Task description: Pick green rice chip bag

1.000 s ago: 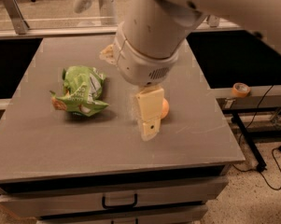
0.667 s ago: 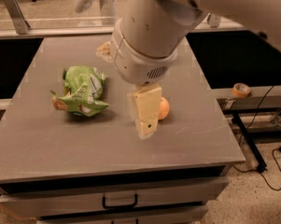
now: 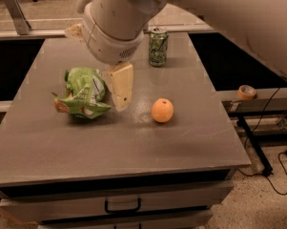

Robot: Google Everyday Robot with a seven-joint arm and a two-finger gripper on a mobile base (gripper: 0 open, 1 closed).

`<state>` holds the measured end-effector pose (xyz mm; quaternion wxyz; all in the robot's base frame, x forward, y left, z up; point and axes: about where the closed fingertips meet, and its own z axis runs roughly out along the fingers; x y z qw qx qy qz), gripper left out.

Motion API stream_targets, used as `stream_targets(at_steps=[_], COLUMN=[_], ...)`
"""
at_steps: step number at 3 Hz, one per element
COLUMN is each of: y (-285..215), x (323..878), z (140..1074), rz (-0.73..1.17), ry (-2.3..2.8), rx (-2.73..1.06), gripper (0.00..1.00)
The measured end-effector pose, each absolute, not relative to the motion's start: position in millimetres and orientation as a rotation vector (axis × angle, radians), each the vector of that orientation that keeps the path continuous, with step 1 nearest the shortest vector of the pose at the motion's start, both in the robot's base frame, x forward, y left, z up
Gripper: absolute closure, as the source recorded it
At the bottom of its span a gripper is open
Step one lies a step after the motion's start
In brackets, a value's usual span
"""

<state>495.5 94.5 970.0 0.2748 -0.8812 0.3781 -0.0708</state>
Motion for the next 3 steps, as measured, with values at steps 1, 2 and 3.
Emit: stream_targets(at_steps=[1, 2, 3], y=[127.0, 149.6, 164.9], x=[525.4, 549.3, 565.4], z=[953.8, 925.1, 905.4], rz=[-0.171, -0.151, -0.142], ry=[0.924, 0.898, 0.879], rx=[-2.375, -2.388, -2.413], gripper=[0.0, 0.0, 0.19])
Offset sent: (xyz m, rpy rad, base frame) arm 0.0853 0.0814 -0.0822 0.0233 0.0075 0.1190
